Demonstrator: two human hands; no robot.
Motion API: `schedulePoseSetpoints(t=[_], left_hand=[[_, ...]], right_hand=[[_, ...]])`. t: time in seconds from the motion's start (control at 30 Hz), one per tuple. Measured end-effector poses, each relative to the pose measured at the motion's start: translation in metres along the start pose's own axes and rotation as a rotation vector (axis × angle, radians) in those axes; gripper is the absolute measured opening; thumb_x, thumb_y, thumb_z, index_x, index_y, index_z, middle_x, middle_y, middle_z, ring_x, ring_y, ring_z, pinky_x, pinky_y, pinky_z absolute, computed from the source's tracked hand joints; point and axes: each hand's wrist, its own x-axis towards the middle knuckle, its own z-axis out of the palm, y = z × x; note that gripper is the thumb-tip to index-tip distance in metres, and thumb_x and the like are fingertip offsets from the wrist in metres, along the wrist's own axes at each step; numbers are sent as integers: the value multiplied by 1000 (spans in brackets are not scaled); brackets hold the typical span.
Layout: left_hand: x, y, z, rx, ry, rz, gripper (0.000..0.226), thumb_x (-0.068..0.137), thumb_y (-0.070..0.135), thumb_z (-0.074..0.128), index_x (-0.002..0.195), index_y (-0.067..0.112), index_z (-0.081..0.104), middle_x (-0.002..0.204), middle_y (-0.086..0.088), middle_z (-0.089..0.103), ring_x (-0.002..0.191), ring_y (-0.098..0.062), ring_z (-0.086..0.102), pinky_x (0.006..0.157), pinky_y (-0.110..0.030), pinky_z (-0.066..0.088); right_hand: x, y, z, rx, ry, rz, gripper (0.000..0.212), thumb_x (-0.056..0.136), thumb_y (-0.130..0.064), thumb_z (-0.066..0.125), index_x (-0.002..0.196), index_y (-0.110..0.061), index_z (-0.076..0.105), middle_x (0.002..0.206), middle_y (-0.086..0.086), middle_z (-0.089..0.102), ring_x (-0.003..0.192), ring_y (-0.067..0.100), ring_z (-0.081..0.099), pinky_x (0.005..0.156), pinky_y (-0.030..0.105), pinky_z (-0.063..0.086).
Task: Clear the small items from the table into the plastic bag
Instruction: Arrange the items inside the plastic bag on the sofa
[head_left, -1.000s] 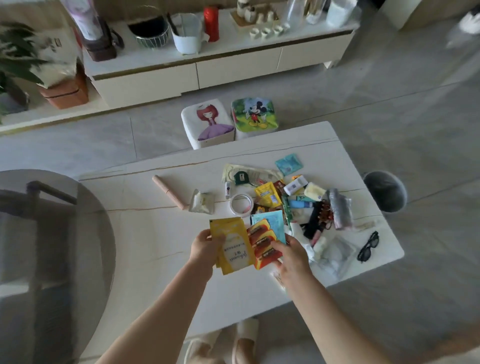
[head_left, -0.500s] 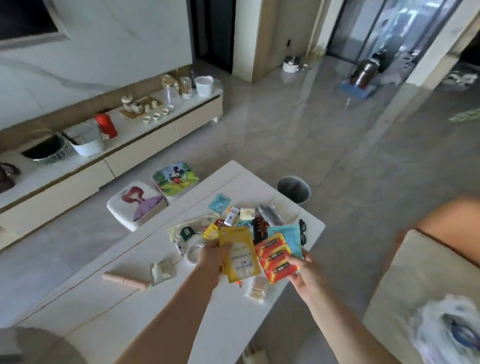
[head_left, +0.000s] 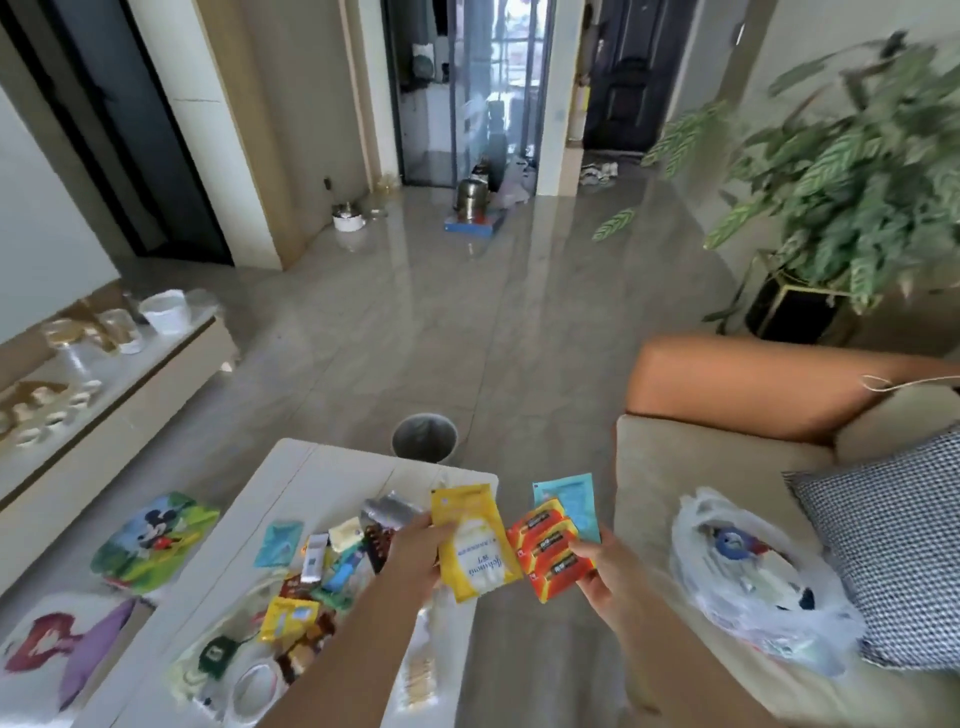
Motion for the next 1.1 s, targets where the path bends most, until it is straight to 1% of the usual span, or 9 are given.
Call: schedulePoseSetpoints(t=[0.13,0.23,0.3,0.4,0.5,0.63,0.7,0.9,1.1], left_hand=[[29,5,73,94,-70,-21,17,92,-5,46,93,3,61,68,-6,71,60,-20,68,56,-29,54],[47,2,127,108,-124,-27,21,91,-9,44,87,2,61,58,-5,70,47,-15,68,42,-22,51],[58,-3,162,121,-123,-46,18,89,-11,44,95,-3,60,67,-12,69,49,-17,68,42,-23,53],[72,-13,209,123,-128,-70,17,89,-10,48,102,-6,57,77,-16,68,58,-23,69,46,-29,56],[82,-23,253,179,-146,-107,22,88,-7,52,109,-3,58,88,-17,66,65,-23,67,46,-26,55],[94,-34,304,269,-215,-155,19,88,-8,51,79,6,60,50,-1,67,40,-10,63,41,-20,50],[103,-42,326,305,-228,-176,23,88,-8,50,75,8,59,45,1,64,40,-11,63,42,-21,50],[145,-66,383,460,-235,-233,18,86,-7,54,78,9,58,71,-11,61,62,-23,58,52,-26,49],[217,-114,433,753,-308,-277,7,64,11,69,70,8,68,71,-15,67,69,-29,67,68,-37,56]], right_hand=[[15,-40,-52,86,11,-66,45,82,3,62,125,-1,52,114,24,62,93,34,64,73,39,56],[27,-66,-93,131,9,-126,74,53,-5,79,121,5,53,96,20,66,73,28,68,57,34,57],[39,-78,-119,178,40,-154,51,71,10,61,121,6,52,86,17,68,72,31,66,61,37,56],[54,-94,-157,229,87,-162,41,82,21,41,118,6,52,88,20,63,77,34,58,73,43,46],[53,-112,-184,262,141,-159,30,86,20,37,100,1,55,84,18,59,72,31,54,65,38,44],[62,-120,-221,311,281,-143,40,85,19,40,123,8,49,103,24,58,80,34,57,70,40,48],[65,-123,-236,354,346,-109,43,85,19,38,126,7,48,109,26,56,83,34,57,72,40,48],[96,-114,-282,473,538,-4,45,84,19,35,127,9,47,97,25,59,79,35,57,69,40,47],[125,-120,-311,557,757,53,38,85,20,33,118,13,49,82,21,58,69,30,53,62,33,43]])
